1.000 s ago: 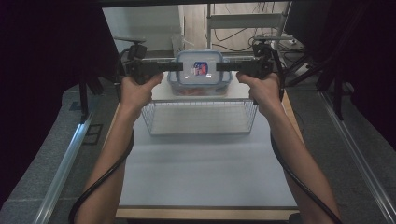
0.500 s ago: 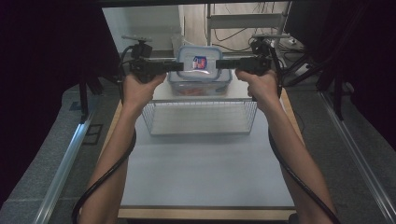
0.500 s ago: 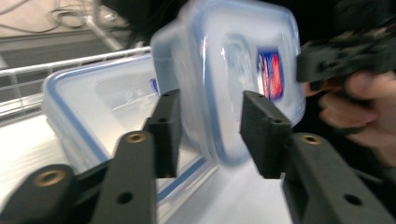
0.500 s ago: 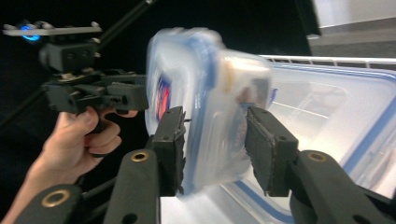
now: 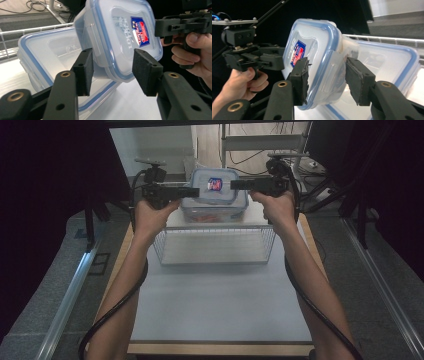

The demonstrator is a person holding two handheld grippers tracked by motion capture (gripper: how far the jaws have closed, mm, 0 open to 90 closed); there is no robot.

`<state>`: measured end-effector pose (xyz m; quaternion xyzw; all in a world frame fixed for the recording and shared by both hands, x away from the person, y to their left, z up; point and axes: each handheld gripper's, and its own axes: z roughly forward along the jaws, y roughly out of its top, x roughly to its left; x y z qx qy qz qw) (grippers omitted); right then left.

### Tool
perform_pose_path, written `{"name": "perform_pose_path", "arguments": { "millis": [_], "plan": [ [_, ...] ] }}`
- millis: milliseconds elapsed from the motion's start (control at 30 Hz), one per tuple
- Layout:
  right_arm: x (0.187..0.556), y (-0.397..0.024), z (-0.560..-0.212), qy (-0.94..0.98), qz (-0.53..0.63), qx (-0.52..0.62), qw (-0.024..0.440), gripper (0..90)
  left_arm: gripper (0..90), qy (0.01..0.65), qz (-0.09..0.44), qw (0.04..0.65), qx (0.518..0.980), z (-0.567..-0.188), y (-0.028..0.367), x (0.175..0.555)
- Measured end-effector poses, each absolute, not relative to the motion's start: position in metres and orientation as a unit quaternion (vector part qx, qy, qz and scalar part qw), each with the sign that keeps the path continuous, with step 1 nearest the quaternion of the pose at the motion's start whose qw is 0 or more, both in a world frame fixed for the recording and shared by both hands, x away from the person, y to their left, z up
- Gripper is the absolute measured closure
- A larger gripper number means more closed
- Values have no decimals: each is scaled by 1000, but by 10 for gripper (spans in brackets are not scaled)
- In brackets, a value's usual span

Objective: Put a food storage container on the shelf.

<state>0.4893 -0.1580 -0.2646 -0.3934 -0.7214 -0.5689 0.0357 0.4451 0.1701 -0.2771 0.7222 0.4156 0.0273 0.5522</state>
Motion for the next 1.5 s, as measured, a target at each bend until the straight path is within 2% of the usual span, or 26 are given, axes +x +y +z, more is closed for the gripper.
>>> {"name": "perform_pose_path", "arguments": {
  "millis": [300, 367, 400, 433, 500, 633, 967, 1067, 1167, 1300, 1500],
  "plan": [
    [491, -153, -263, -728, -562, -393, -7, 472, 443, 416, 42, 554, 720, -275, 169, 442],
    [490, -151, -261, -732, -558, -390, -31, 471, 425, 412, 51, 556, 720, -273, 169, 440],
    [486, -151, -259, -737, -554, -381, -62, 462, 403, 410, 64, 552, 723, -272, 170, 438],
    [485, -152, -258, -738, -554, -379, -69, 463, 401, 405, 88, 547, 728, -271, 170, 434],
    [482, -155, -256, -738, -556, -374, -86, 470, 401, 399, 97, 548, 729, -270, 172, 430],
    [473, -162, -254, -736, -564, -362, -94, 530, 424, 387, 109, 550, 732, -272, 172, 420],
    [447, -160, -260, -761, -545, -325, -135, 792, 442, 365, 136, 545, 743, -282, 166, 406],
    [440, -157, -265, -768, -544, -311, -131, 852, 442, 363, 137, 551, 739, -286, 167, 402],
    [437, -151, -274, -780, -536, -299, -117, 873, 415, 361, 135, 558, 735, -293, 168, 398],
    [438, -144, -283, -789, -525, -295, -121, 875, 352, 356, 146, 555, 737, -300, 167, 395],
    [444, -142, -285, -786, -524, -303, -125, 876, 321, 343, 160, 551, 744, -303, 165, 389]
  ]
}}
